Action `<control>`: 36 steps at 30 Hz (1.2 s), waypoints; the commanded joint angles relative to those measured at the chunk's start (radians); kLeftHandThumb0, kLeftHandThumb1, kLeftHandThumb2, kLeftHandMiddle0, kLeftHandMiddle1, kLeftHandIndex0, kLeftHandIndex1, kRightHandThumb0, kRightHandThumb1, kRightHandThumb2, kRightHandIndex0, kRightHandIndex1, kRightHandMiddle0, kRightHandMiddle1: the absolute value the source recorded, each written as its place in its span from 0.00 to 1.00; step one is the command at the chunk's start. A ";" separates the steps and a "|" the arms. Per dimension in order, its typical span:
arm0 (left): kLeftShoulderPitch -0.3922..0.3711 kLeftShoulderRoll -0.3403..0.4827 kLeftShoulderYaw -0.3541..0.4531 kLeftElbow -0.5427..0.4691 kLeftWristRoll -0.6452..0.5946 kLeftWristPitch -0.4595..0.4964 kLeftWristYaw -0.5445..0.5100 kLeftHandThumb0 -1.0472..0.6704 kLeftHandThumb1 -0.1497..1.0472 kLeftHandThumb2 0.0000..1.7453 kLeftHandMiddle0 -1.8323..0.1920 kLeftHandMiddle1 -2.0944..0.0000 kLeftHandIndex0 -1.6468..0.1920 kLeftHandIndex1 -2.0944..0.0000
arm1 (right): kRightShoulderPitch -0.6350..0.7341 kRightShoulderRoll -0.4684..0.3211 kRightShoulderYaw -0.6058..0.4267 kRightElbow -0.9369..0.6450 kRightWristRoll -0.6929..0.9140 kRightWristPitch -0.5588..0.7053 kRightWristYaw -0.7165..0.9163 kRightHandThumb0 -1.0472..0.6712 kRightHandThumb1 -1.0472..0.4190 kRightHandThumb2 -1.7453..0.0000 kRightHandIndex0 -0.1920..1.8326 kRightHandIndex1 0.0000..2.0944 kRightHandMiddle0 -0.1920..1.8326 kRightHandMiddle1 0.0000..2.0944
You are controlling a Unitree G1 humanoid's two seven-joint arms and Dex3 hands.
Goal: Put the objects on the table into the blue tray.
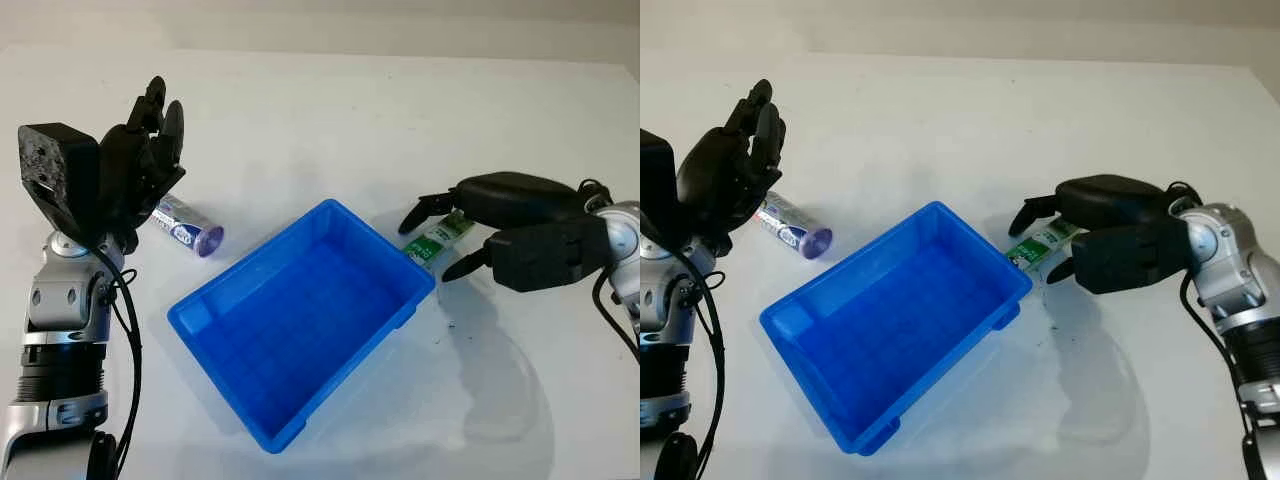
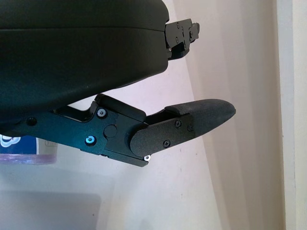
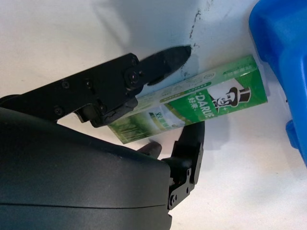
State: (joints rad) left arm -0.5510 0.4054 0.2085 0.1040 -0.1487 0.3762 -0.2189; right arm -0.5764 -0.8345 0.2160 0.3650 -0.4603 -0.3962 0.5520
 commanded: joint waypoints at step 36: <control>-0.015 0.017 -0.003 0.003 0.006 -0.019 -0.029 0.16 1.00 0.40 0.99 0.98 0.99 0.98 | -0.420 0.056 0.086 0.466 -0.281 -0.161 -0.661 0.39 0.03 0.97 0.56 1.00 0.45 1.00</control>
State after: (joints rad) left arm -0.5570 0.4089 0.2056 0.1213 -0.1432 0.3611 -0.2440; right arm -0.9857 -0.7882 0.3149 0.8553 -0.7617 -0.5395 -0.1014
